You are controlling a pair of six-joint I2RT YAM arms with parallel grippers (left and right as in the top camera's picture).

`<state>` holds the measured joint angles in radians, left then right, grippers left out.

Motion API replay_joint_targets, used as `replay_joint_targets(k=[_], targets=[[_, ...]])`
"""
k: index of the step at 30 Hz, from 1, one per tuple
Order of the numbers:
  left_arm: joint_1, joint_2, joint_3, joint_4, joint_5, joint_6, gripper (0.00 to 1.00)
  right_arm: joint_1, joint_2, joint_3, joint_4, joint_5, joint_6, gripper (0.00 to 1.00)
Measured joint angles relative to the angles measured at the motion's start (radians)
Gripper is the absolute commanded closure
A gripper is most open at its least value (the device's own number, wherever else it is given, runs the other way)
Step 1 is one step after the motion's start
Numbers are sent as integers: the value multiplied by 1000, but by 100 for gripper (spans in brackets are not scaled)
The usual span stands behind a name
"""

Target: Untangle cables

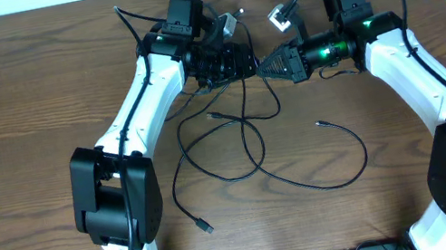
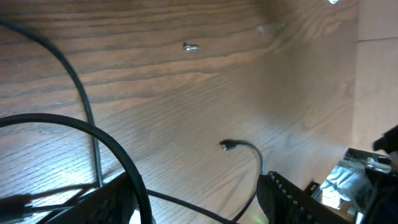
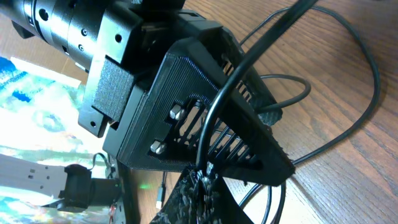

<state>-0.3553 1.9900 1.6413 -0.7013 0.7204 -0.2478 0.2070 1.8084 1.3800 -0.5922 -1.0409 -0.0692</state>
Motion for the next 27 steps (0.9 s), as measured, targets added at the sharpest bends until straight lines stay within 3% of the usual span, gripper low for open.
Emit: replay_joint_targets(k=[5, 11, 15, 18, 27], targets=[[1, 0, 0, 11, 14, -14, 35, 5, 0, 0, 5, 2, 4, 99], [7, 0, 0, 27, 35, -19, 35, 5, 0, 0, 31, 2, 10, 75], [10, 0, 0, 28, 37, -47, 35, 5, 0, 0, 35, -2, 13, 69], [11, 0, 0, 28, 37, -72, 35, 5, 0, 0, 35, 1, 14, 71], [15, 0, -4, 116, 129, -119, 35, 9, 0, 2, -5, 37, 13, 92]])
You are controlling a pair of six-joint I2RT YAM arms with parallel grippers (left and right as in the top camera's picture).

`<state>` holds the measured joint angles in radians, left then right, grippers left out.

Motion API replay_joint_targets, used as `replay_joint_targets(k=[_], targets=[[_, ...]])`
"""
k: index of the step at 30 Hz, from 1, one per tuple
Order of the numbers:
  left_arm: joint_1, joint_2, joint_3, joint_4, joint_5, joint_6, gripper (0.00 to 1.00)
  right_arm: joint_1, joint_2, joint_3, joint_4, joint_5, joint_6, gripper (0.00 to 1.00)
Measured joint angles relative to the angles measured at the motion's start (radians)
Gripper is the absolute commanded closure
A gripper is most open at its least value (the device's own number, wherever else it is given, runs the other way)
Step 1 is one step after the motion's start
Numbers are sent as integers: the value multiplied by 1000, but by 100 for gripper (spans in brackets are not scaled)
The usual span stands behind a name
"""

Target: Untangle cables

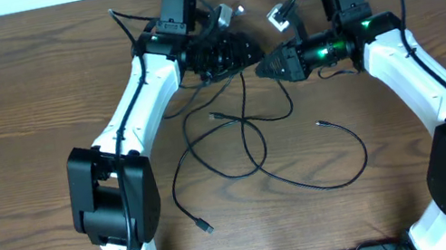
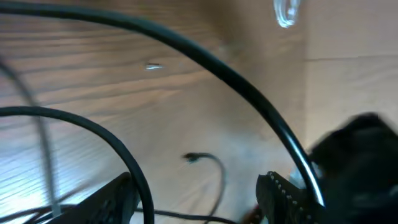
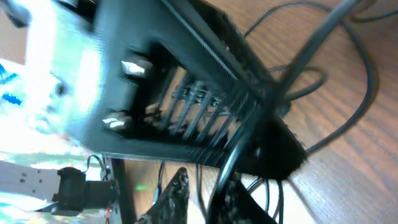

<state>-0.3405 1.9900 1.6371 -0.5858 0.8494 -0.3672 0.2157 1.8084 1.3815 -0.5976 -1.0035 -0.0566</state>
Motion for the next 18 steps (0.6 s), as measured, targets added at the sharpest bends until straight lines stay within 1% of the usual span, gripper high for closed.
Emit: replay_joint_targets(k=[2, 3, 9, 13, 14, 18], targets=[[-7, 0, 0, 12, 22, -9, 36, 3, 0, 0, -14, 7, -1, 98], [-8, 0, 0, 15, 26, -14, 36, 3, 0, 0, -18, 8, 0, 99], [-9, 0, 0, 23, 47, -27, 36, 3, 0, 0, -11, 13, 2, 99], [-3, 0, 0, 21, 39, -5, 36, -14, -1, 0, -3, 13, 3, 99], [0, 0, 0, 13, 29, 9, 39, -31, -3, 0, -2, 13, 7, 99], [30, 0, 0, -38, -58, 66, 40, -132, -19, 25, -12, 40, 54, 99]])
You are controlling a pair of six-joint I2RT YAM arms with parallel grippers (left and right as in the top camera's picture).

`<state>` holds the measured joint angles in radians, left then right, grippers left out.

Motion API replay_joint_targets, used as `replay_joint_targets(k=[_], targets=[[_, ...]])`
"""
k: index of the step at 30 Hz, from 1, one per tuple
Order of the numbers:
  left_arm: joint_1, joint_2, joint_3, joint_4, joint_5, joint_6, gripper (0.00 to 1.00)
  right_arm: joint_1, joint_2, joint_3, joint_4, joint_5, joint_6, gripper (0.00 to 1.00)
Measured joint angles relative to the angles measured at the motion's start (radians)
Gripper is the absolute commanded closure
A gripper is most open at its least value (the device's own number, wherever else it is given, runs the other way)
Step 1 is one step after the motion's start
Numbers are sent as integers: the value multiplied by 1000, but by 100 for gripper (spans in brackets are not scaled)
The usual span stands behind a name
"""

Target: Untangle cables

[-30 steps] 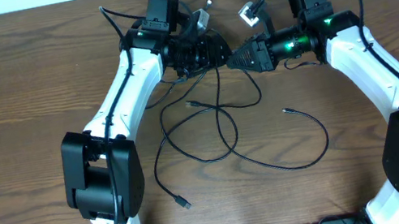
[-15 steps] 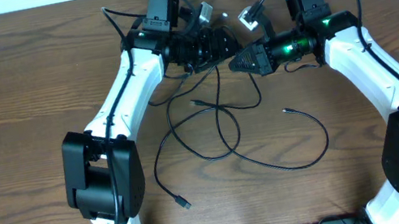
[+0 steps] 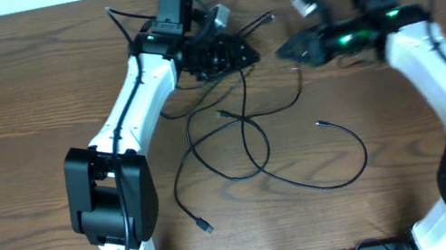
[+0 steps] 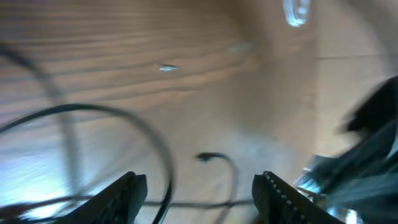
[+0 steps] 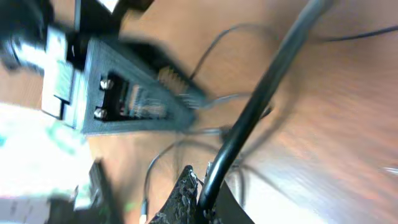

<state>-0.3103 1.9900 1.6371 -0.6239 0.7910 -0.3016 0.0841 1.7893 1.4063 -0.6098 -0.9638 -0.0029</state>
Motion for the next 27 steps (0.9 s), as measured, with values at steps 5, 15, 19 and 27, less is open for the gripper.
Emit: replay_joint_targets(k=[5, 15, 19, 27], targets=[[78, 0, 0, -53, -129, 56, 40, -158, -12, 151, -76, 84, 60, 99], [160, 0, 0, -108, -210, 93, 40, -282, -31, 642, -104, 240, 157, 99], [157, 0, 0, -116, -228, 97, 40, -286, -50, 782, -64, 272, 171, 99], [157, 0, 0, -124, -244, 97, 40, -276, -66, 866, 10, 284, 179, 99]])
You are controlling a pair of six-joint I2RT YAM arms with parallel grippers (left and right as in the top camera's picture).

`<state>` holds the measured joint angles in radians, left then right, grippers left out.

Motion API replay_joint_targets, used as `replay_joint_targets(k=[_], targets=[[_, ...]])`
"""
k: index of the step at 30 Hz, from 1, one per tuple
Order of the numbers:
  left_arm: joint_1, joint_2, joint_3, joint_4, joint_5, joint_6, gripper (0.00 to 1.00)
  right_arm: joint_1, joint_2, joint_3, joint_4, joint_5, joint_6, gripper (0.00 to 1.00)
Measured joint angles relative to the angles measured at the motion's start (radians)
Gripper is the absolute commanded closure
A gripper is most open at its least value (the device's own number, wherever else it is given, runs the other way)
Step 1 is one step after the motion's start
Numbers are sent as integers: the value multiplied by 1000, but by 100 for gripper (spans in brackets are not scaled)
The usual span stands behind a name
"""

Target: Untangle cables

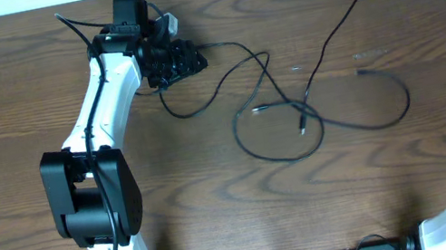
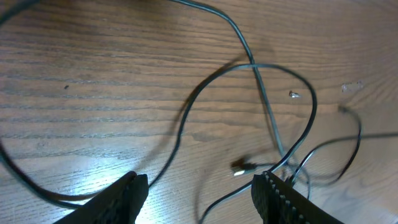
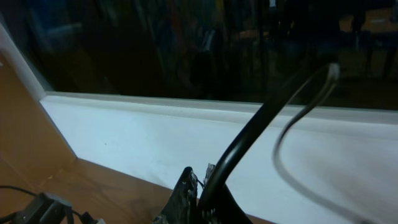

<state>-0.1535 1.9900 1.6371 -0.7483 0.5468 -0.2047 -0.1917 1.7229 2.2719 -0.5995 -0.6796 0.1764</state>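
Note:
Thin black cables [image 1: 288, 158] lie in loose crossing loops on the wooden table [image 1: 24, 197], right of centre. One strand [image 1: 349, 6] rises to the top right and leaves the overhead view. My left gripper [image 1: 193, 57] is at the upper left; in the left wrist view it [image 2: 199, 182] stands open, and cable loops [image 2: 252, 64] and a plug [image 2: 239, 166] lie beyond it. My right gripper [image 3: 202, 180] is shut on a thick-looking black cable [image 3: 261, 124] and faces a white wall; it is out of the overhead view.
A coiled white cable lies at the table's right edge. The right arm's base shows at the bottom right corner. A white wall runs along the far edge of the table.
My right gripper, then over the top centre of the table, has left the overhead view with its cable. The left gripper has moved left. The cable loops now lie further right and more spread out.
Both grippers stood tip to tip over a tangle at the top centre, the right one shut on a black cable. Then they were apart, the right one further right. Now the right has carried its strand out of the overhead view, and the loops have spread.

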Motion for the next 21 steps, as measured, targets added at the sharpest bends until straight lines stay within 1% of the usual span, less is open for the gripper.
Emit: replay_joint_targets(k=[4, 7, 11, 14, 15, 21], targets=[[-5, 0, 0, -9, -1, 8, 40, 14, 0, 0, -18, -1, 0, 99], [-29, 0, 0, -11, -3, 22, 39, 30, 1, 0, -87, -2, -15, 99], [-99, 0, 0, -6, -5, 18, 39, 51, 2, 1, -187, 21, -51, 99], [-203, 0, 0, 8, -35, -36, 38, 54, 2, 1, -220, 40, -63, 99], [-235, 0, 0, 10, -57, -62, 35, 54, 2, 1, -224, 43, -64, 98], [-366, 0, 0, 23, -216, -194, 28, 53, 2, 1, -254, 56, -72, 99]])
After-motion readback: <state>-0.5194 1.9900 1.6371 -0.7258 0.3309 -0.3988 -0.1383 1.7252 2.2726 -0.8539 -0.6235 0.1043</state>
